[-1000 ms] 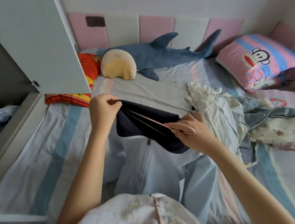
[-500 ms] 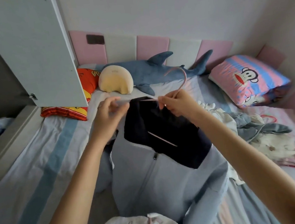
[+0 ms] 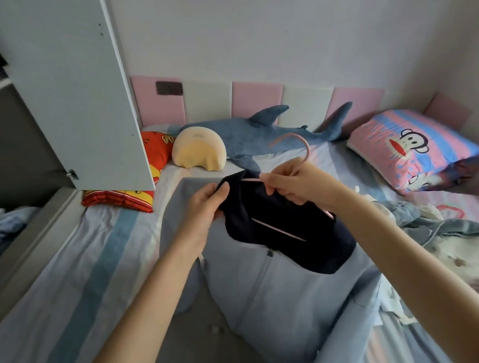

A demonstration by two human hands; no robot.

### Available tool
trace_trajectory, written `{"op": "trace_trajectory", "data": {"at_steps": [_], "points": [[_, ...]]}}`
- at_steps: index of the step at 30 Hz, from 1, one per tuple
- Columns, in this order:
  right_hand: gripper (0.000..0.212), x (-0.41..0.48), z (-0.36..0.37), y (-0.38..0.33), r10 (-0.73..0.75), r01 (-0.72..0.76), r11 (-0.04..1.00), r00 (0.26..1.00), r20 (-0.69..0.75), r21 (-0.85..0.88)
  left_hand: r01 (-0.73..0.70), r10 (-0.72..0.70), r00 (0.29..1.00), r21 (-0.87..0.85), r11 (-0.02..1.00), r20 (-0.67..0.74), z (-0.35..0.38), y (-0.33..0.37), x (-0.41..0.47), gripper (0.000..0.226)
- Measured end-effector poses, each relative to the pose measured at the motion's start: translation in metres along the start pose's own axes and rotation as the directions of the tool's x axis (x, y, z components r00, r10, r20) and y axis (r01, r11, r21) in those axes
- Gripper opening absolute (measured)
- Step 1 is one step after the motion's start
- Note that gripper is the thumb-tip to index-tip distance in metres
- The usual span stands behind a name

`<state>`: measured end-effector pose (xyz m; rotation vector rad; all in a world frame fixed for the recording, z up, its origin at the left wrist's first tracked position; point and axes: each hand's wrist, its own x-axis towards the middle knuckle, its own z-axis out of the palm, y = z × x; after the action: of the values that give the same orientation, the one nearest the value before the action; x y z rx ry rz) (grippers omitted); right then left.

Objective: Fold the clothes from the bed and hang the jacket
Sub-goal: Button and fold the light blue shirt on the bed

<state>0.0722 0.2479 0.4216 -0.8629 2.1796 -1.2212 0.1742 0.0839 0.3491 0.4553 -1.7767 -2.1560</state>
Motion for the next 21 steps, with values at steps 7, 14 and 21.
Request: {"op": "trace_trajectory", "data": {"at_steps": [7,14,21], "points": [[0.035,-0.008,0.001,-0.003,-0.038,0.032,0.992,0.998,-0.047,-0.121,-0.178,0.180,0.967,0.029,0.984,-0.179,-0.005,0.012,0.005,0.033],[0.032,-0.013,-0.005,-0.001,-0.022,0.022,0.996,1.000,-0.005,0.090,-0.287,0.414,0.891,0.475,0.832,-0.186,-0.019,0.000,0.007,0.014],[0.023,-0.006,0.001,-0.010,-0.066,0.059,0.992,0.996,0.056,0.111,-0.562,0.778,0.555,0.822,0.088,0.296,-0.013,0.016,-0.010,0.024]]}}
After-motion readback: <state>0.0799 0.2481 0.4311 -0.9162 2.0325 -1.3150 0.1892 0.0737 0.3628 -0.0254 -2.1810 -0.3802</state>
